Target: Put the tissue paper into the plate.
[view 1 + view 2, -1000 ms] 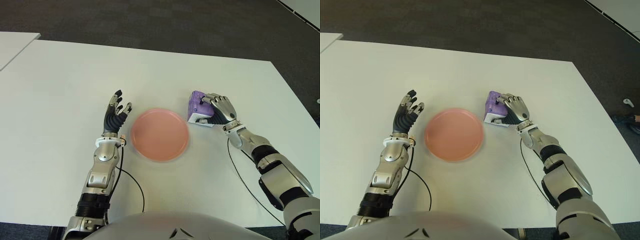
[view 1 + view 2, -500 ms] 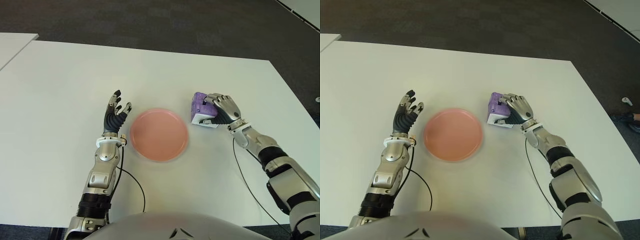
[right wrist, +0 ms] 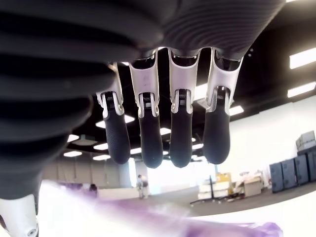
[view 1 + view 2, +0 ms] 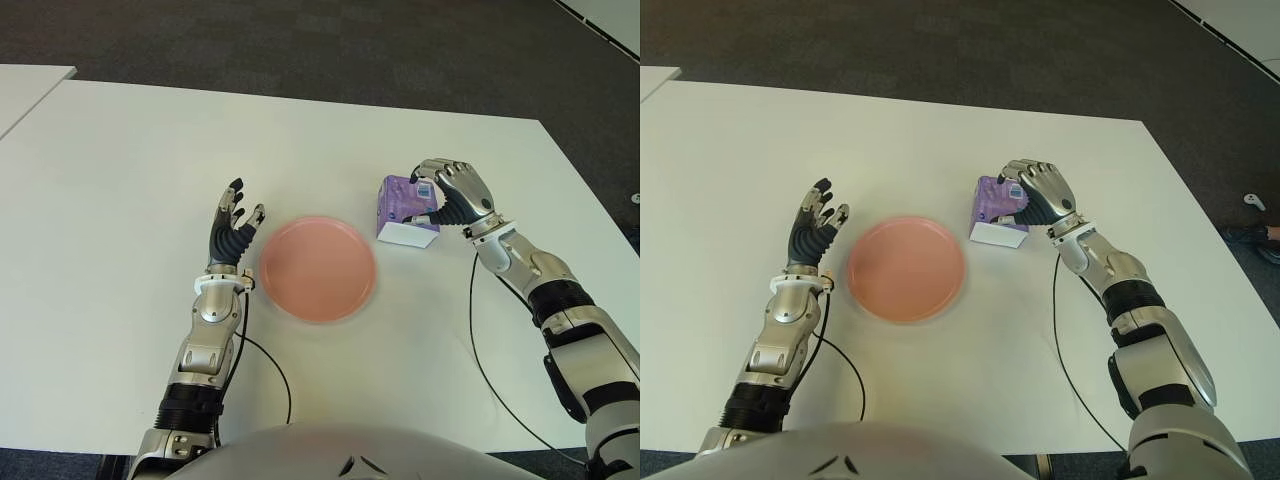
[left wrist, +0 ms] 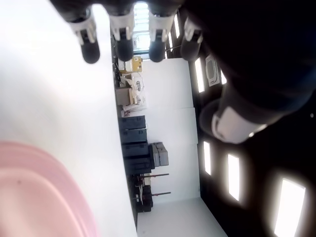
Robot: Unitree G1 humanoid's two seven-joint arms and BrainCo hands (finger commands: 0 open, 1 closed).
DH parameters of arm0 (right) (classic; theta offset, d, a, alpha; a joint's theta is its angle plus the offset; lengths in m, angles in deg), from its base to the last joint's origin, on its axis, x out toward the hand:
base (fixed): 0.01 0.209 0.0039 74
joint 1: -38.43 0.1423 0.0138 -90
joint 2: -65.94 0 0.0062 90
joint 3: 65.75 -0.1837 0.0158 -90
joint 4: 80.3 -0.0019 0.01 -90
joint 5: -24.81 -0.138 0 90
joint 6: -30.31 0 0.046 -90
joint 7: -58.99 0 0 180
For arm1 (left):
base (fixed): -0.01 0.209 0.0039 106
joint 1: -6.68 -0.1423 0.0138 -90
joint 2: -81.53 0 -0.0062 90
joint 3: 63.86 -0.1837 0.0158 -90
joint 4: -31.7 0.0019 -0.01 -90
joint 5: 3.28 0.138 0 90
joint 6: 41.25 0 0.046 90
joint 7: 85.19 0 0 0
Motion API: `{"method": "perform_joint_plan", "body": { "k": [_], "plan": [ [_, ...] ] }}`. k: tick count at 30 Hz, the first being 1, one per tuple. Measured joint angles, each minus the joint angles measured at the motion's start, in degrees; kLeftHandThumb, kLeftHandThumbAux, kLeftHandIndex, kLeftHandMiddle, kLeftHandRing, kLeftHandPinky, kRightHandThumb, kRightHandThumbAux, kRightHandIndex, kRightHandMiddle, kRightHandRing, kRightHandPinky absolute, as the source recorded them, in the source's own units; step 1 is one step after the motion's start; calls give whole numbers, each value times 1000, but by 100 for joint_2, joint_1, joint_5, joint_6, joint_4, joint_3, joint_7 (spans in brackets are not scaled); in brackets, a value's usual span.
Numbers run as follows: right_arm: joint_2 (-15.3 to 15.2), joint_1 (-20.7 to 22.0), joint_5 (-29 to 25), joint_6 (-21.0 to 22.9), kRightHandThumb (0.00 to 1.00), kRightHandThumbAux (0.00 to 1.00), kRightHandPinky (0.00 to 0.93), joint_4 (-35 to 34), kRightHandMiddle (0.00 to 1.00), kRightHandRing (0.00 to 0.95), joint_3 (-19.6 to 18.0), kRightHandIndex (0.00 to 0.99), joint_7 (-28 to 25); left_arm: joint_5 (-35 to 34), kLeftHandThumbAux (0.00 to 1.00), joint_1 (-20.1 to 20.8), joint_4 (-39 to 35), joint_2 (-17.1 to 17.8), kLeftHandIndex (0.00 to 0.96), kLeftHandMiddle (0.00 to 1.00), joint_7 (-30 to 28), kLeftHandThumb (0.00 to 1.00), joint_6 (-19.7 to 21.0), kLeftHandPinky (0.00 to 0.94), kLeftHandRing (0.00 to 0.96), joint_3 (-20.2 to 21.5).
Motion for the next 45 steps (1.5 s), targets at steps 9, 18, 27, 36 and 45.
{"method": "perform_joint_plan", "body": {
  "k": [9, 18, 27, 36, 45],
  "plan": [
    [-10, -43, -324, -280, 495, 505, 142, -256, 186, 158, -143, 145, -1041, 47, 625, 0, 3, -24, 3, 0, 4, 0, -5, 0, 0, -8],
    [-10, -237, -351, -296, 494, 502, 174, -352, 166, 147, -303, 123, -1357, 48, 614, -32, -180, -33, 3, 0, 3, 0, 167, 0, 0, -14],
    [-8, -237, -328, -364, 532, 499, 205, -412, 181, 172, -508, 120, -1165, 63, 621, -81, -139, -41, 0, 0, 4, 0, -12, 0, 0, -13],
    [-2, -237, -275, -409, 515, 500, 158, -398, 167, 156, -527, 102, -1142, 57, 621, -67, -117, -50, 0, 0, 4, 0, -12, 0, 0, -4],
    [8, -91, -104, -405, 470, 460, 8, -60, 58, 28, -449, 15, -1244, 26, 641, -59, -128, -56, 0, 0, 4, 5, 0, 0, 0, 6]
  ]
}}
